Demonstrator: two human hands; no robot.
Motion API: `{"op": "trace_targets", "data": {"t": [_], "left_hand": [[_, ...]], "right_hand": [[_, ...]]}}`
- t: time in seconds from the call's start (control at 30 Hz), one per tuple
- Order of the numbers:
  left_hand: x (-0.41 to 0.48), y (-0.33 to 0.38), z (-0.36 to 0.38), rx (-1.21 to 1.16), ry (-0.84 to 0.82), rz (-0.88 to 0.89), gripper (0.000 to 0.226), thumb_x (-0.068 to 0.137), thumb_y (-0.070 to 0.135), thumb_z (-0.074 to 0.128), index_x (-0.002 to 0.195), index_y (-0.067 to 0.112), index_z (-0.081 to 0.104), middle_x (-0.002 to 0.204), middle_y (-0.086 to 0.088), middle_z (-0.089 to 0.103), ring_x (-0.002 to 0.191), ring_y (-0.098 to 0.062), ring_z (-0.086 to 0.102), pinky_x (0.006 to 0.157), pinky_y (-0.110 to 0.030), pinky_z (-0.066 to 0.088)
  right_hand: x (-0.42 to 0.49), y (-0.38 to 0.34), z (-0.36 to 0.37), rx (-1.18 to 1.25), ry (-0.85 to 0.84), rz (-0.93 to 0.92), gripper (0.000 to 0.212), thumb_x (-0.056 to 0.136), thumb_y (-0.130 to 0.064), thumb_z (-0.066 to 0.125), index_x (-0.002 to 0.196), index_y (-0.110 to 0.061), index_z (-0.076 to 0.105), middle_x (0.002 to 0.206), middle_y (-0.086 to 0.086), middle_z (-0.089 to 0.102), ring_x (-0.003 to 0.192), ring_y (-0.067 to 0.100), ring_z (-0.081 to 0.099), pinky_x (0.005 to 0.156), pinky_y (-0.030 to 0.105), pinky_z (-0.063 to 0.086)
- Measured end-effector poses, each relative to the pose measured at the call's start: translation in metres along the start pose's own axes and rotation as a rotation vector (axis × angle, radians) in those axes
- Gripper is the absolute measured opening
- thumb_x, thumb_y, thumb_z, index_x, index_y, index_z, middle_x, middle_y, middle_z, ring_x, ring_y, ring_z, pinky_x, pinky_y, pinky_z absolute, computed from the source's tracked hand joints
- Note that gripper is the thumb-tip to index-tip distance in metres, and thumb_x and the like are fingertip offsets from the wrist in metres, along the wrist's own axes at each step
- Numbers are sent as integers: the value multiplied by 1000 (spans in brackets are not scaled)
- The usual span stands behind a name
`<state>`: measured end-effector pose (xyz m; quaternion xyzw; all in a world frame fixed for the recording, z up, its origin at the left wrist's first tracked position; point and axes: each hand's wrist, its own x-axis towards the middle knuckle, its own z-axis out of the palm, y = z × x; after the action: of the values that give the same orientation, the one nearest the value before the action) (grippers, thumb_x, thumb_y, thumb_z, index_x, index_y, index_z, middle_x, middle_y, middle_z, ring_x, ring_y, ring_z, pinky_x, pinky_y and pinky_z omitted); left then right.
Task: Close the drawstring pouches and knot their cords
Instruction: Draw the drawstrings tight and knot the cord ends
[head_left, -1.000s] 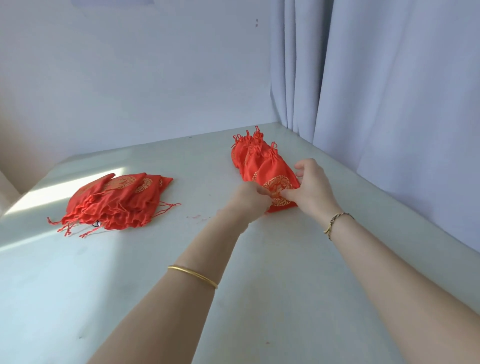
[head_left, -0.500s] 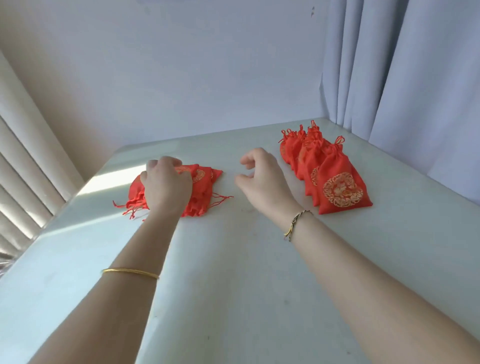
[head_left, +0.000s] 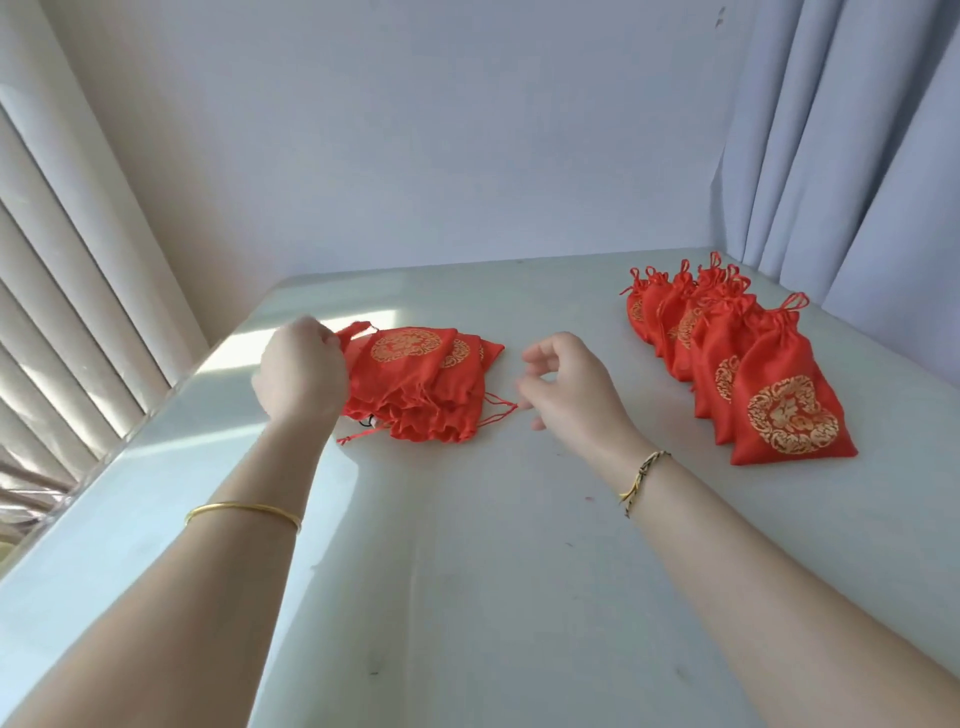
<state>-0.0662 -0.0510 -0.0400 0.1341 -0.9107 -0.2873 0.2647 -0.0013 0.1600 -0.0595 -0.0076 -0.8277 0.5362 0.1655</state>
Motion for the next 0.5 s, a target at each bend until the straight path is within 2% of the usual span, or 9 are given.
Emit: {"op": "trace_targets", "data": {"t": [0.07, 0.13, 0.23, 0.33, 0.4, 0.47, 0.5], "left_hand": [[-1, 20, -21, -8, 183, 83, 24, 91, 16, 40, 99, 8, 61, 101, -19, 63, 94, -40, 56, 78, -39, 38], [-11, 49, -45, -72, 225, 234, 24, 94, 19, 37, 104, 9, 56, 102, -18, 63, 95, -39, 56, 80, -39, 37], [-32, 88, -71, -134, 69, 461, 23, 95, 20, 39, 108, 15, 57, 102, -11, 64, 94, -34, 56, 72, -34, 37], [-55, 108, -78, -143, -195, 616, 19, 95, 17, 44, 104, 18, 60, 92, 1, 59, 87, -20, 51, 68, -25, 31], [-70, 111, -75, -221, -356, 641, 16, 94, 16, 47, 99, 21, 61, 79, 10, 55, 75, -11, 50, 61, -22, 33], [-81, 108, -66, -284, -447, 635, 13, 94, 17, 49, 96, 22, 61, 77, 13, 57, 69, -6, 51, 61, -17, 38], [-83, 106, -61, -311, -478, 615, 11, 94, 19, 50, 97, 22, 60, 78, 8, 61, 68, -7, 54, 61, -17, 41]], "right_hand": [[1, -5, -3, 4, 37, -29, 22, 81, -5, 53, 98, -17, 48, 97, 0, 52, 97, 28, 60, 86, 46, 51], [3, -15, -9, 12, 92, -85, 27, 81, -5, 54, 105, -16, 50, 102, 1, 52, 92, 25, 60, 84, 43, 50], [0, -43, -27, 53, 167, -205, 44, 80, -4, 56, 121, -18, 48, 118, 2, 48, 72, 18, 57, 76, 30, 46], [-8, -70, -52, 165, 164, -248, 50, 79, -6, 56, 124, -25, 45, 121, -3, 47, 74, 18, 63, 68, 31, 50], [-12, -78, -65, 269, 24, -144, 45, 81, -4, 54, 120, -25, 47, 115, 0, 55, 57, 13, 60, 51, 27, 45], [-13, -78, -70, 297, -158, -23, 34, 83, -6, 55, 115, -17, 54, 98, 5, 62, 49, 13, 55, 45, 26, 38], [-13, -75, -69, 262, -219, 1, 27, 84, -9, 58, 110, -14, 58, 88, 5, 62, 49, 13, 54, 44, 26, 38]]}}
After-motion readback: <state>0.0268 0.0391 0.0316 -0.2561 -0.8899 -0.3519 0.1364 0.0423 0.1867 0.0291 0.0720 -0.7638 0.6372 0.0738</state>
